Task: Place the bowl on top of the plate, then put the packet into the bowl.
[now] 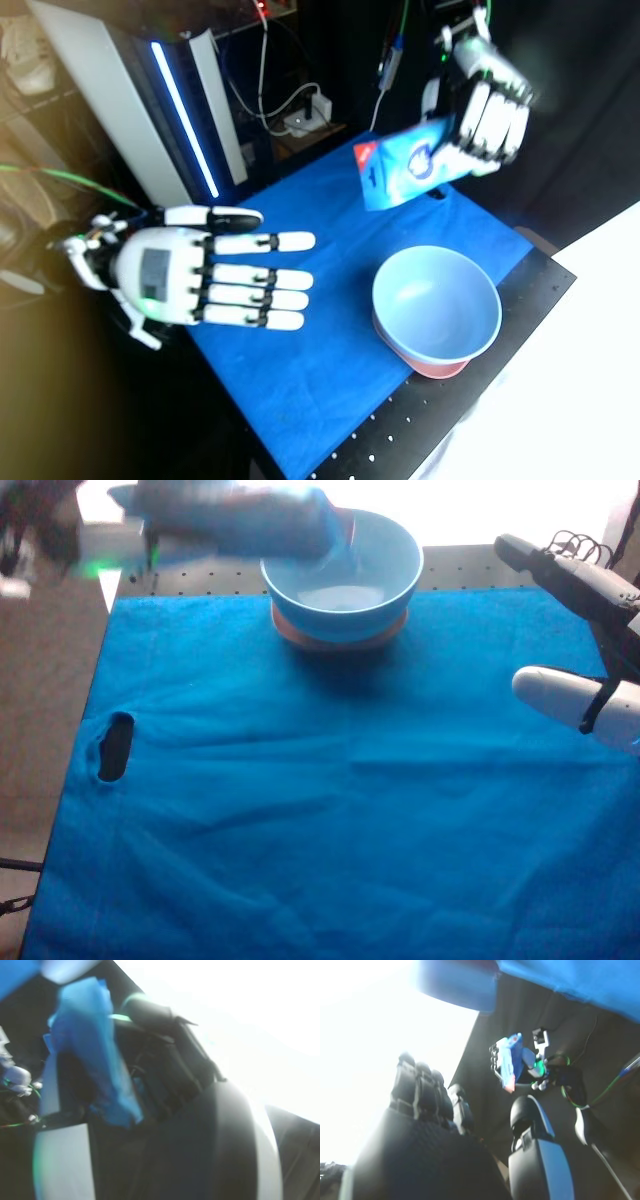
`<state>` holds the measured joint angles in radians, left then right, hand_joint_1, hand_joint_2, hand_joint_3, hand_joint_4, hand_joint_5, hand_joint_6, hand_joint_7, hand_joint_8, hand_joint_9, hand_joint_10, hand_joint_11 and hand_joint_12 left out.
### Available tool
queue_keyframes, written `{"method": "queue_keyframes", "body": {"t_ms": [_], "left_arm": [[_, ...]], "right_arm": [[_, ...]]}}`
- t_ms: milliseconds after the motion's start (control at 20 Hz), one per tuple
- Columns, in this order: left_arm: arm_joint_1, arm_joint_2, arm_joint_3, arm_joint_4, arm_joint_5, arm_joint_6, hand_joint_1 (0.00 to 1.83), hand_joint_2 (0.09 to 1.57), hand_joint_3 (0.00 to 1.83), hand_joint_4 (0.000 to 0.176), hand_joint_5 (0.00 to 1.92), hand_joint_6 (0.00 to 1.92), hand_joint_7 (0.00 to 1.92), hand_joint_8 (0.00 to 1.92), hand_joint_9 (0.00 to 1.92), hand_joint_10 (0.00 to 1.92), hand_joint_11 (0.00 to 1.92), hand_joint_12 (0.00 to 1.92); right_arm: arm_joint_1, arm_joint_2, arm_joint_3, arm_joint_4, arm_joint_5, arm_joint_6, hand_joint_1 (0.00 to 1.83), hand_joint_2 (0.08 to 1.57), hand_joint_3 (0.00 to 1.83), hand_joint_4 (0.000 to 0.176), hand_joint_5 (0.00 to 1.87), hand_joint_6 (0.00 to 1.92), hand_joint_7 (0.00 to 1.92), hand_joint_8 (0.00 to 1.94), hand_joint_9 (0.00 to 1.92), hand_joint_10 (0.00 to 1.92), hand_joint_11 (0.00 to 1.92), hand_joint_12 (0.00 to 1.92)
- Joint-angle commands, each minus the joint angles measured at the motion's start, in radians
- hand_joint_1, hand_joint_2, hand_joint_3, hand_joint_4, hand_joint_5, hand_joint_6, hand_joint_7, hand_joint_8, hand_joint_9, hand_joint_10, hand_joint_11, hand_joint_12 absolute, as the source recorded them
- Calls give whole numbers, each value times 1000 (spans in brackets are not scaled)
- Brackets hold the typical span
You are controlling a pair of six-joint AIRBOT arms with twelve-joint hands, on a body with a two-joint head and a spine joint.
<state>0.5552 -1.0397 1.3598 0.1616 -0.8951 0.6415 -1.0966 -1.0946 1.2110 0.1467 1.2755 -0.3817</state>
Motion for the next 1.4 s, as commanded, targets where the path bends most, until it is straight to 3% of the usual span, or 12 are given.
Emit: {"method": "queue_keyframes", "body": {"t_ms": [0, 350, 450, 550, 600, 650, 700, 750, 950, 1050, 1200, 1350], "left_arm": [[-36, -30, 18, -6, -30, -1, 1259, 1077, 0, 0, 1088, 706, 1038, 1052, 1019, 1023, 866, 1460], [-166, -275, 266, 51, 338, -2, 1349, 1112, 2, 0, 910, 953, 987, 1064, 954, 1162, 664, 1383], [-170, -324, 322, 51, 403, -2, 1232, 1151, 0, 0, 903, 942, 924, 1260, 893, 1074, 621, 1572], [-177, -346, 347, 52, 427, -2, 1224, 1167, 3, 0, 876, 947, 881, 1346, 798, 882, 662, 1320], [-178, -350, 352, 53, 433, -2, 1130, 1078, 0, 0, 759, 365, 712, 693, 678, 659, 466, 1176], [-178, -350, 353, 53, 434, -2, 1029, 1031, 0, 20, 661, 107, 641, 274, 580, 361, 197, 1122], [-178, -351, 352, 53, 432, -2, 972, 1021, 0, 68, 588, 24, 607, 91, 549, 190, 74, 1161], [-179, -353, 352, 53, 429, -2, 918, 1016, 0, 103, 497, 4, 540, 19, 527, 84, 14, 1156], [-184, -355, 342, 54, 398, -1, 811, 1007, 0, 98, 347, 1, 370, 2, 369, 1, 0, 795], [-184, -335, 318, 54, 359, -1, 739, 989, 0, 143, 302, 0, 327, 0, 364, 0, 0, 881], [-176, -274, 257, 61, 295, -1, 739, 964, 0, 171, 223, 0, 204, 0, 256, 0, 0, 767], [-141, -184, 177, 58, 190, -1, 766, 971, 2, 144, 244, 2, 118, 4, 137, 6, 0, 441]], "right_arm": [[6, -1, -1, 8, 132, 8, 482, 1239, 0, 176, 0, 0, 0, 0, 0, 0, 0, 0], [-4, -22, 3, 25, 143, 8, 387, 1270, 9, 176, 0, 0, 0, 0, 0, 0, 0, 0], [-8, -23, 4, 27, 143, 8, 391, 1277, 6, 176, 0, 0, 0, 0, 0, 0, 0, 0], [-12, -25, 3, 28, 143, 8, 408, 1285, 6, 176, 0, 0, 0, 0, 0, 0, 0, 0], [-13, -27, 3, 29, 143, 8, 411, 1290, 8, 176, 0, 0, 0, 0, 0, 0, 0, 0], [-14, -29, 3, 30, 143, 8, 384, 1298, 9, 176, 0, 0, 0, 0, 0, 0, 0, 0], [-14, -32, 3, 31, 143, 8, 369, 1300, 8, 176, 0, 0, 0, 0, 0, 0, 0, 0], [-15, -34, 3, 31, 143, 8, 396, 1320, 11, 175, 0, 0, 0, 0, 0, 0, 0, 0], [-22, -35, 3, 35, 143, 8, 429, 1332, 7, 164, 0, 0, 0, 0, 0, 0, 0, 0], [-24, -35, 3, 37, 143, 9, 425, 1338, 7, 146, 0, 0, 0, 0, 0, 0, 0, 0], [-24, -32, 1, 38, 143, 10, 410, 1323, 0, 168, 0, 0, 0, 0, 0, 0, 0, 0], [-25, -12, 0, 38, 143, 10, 378, 1298, 0, 161, 0, 0, 0, 0, 0, 0, 0, 0]]}}
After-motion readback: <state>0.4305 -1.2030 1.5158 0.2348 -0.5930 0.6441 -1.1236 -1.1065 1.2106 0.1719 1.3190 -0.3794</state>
